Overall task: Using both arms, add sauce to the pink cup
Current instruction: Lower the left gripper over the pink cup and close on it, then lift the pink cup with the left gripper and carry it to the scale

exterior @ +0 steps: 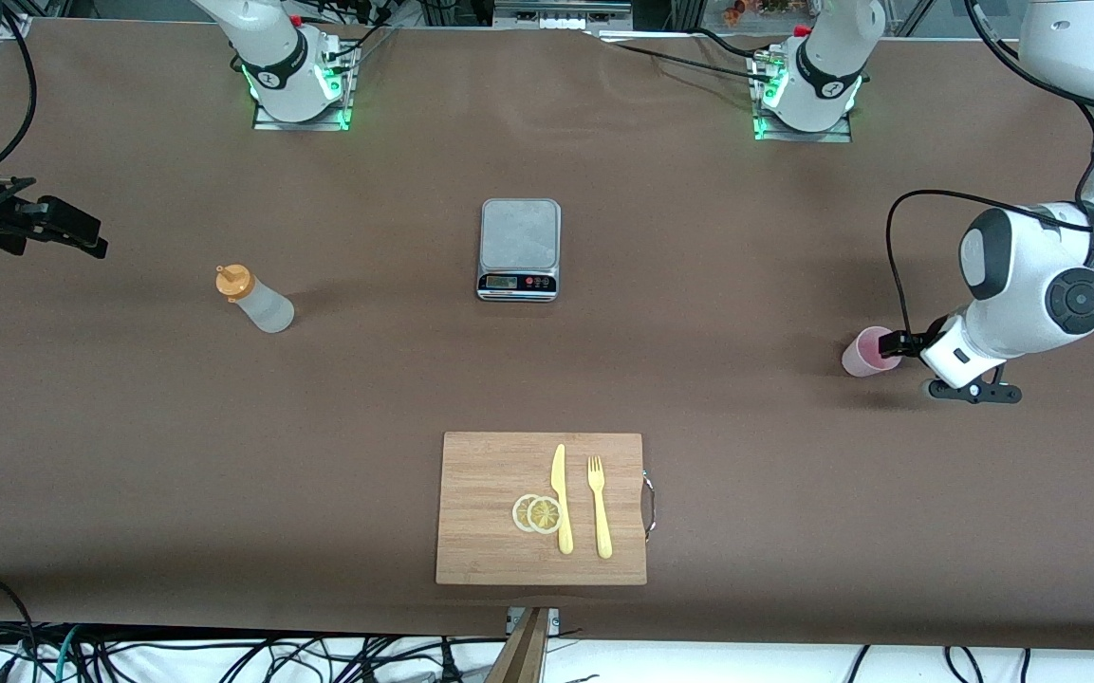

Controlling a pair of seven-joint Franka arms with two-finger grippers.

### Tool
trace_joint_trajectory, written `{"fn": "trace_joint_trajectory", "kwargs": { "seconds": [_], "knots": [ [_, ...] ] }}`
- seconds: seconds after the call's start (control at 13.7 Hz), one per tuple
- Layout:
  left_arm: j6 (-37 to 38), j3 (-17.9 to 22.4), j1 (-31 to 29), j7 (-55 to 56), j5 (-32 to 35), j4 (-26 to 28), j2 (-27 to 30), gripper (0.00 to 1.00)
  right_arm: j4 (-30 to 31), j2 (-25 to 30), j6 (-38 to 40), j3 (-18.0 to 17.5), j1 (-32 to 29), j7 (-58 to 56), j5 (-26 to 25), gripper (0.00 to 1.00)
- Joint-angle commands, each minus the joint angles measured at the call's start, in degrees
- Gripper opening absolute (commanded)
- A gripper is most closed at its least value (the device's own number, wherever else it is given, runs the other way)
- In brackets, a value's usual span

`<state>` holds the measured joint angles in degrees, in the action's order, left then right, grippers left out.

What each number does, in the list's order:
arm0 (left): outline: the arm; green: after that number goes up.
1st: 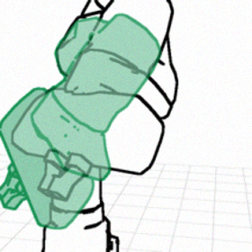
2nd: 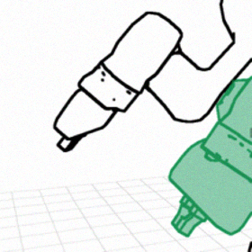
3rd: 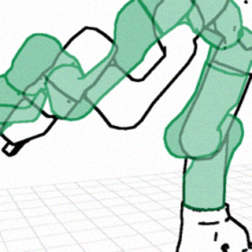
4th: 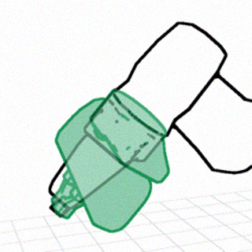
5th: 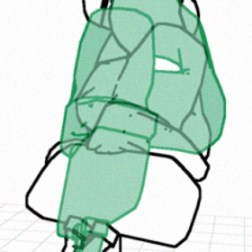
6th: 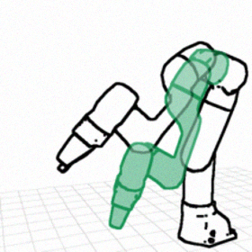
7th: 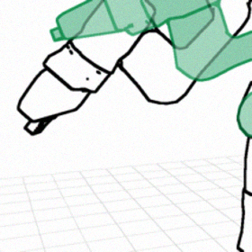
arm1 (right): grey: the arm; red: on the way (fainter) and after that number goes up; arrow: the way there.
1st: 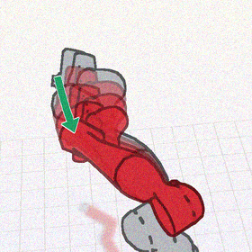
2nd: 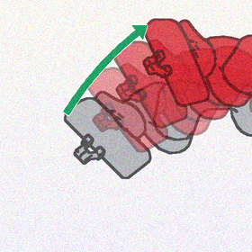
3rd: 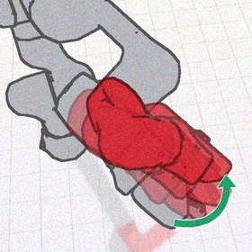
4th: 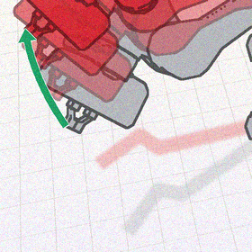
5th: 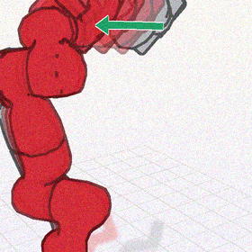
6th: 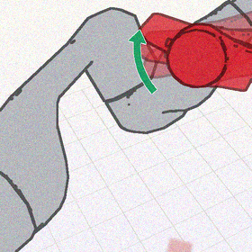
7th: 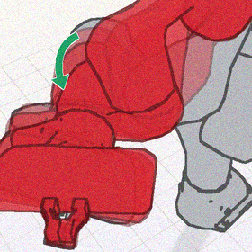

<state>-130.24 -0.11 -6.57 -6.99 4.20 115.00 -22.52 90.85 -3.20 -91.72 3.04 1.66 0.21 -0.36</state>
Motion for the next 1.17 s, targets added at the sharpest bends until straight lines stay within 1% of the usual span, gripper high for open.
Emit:
{"fn": "trace_joint_trajectory", "kwargs": {
  "seconds": [0.0,0.07,0.15,0.22,0.29,0.44,0.51,0.59,0.73,0.88,0.95,1.02,1.1],
  "knots": [
    [-3.09,0.02,-0.02,-0.74,1.16,2.16,0.2,0.91,0.11,0.38,-0.22,0.04,0.01,0.67,-0.08,1.0],
    [-3.09,0.02,0.06,-0.74,1.16,2.07,0.11,0.85,0.11,0.38,-0.22,-0.05,0.01,0.67,-0.17,1.0],
    [-3.09,-0.06,0.07,-0.74,1.16,2.07,0.11,0.77,0.11,0.38,-0.22,0.04,0.01,0.67,-0.08,1.0],
    [-3.09,0.02,0.15,-0.74,1.16,2.07,0.11,0.64,0.11,0.38,-0.22,0.04,0.01,0.67,-0.17,1.0],
    [-3.01,0.02,0.15,-0.74,1.16,1.9,-0.15,0.47,0.11,0.38,-0.22,0.04,0.01,0.67,-0.08,1.0],
    [-2.92,-0.06,0.15,-0.57,1.08,1.64,-0.42,0.19,0.11,0.38,-0.22,-0.05,0.01,0.67,-0.17,1.0],
    [-2.92,0.02,0.15,-0.57,0.99,1.55,-0.42,0.07,0.11,0.38,-0.13,-0.05,0.01,0.67,-0.08,1.0],
    [-2.92,-0.06,0.15,-0.39,0.99,1.55,-0.42,0.0,0.11,0.38,-0.13,0.04,0.01,0.67,-0.08,1.0],
    [-2.83,0.02,0.15,0.13,0.38,1.2,-0.51,0.0,0.11,0.38,-0.13,-0.05,0.01,0.67,-0.08,1.0],
    [-1.35,-0.07,0.5,0.22,0.11,-1.34,-0.24,0.0,0.11,0.38,-0.13,0.04,0.01,0.67,-0.08,1.0],
    [0.67,-0.15,1.2,0.31,0.02,-3.09,0.02,0.0,0.11,0.38,-0.13,0.04,0.01,0.67,-0.08,1.0],
    [3.47,-0.33,3.21,0.66,-0.41,-5.55,0.02,0.0,0.11,0.38,-0.13,-0.05,0.01,0.67,-0.08,1.0],
    [5.59,-0.33,5.75,1.88,-2.68,-7.66,-0.07,0.0,0.11,0.38,-0.13,0.04,0.01,0.67,0.01,1.0]
  ]
}}
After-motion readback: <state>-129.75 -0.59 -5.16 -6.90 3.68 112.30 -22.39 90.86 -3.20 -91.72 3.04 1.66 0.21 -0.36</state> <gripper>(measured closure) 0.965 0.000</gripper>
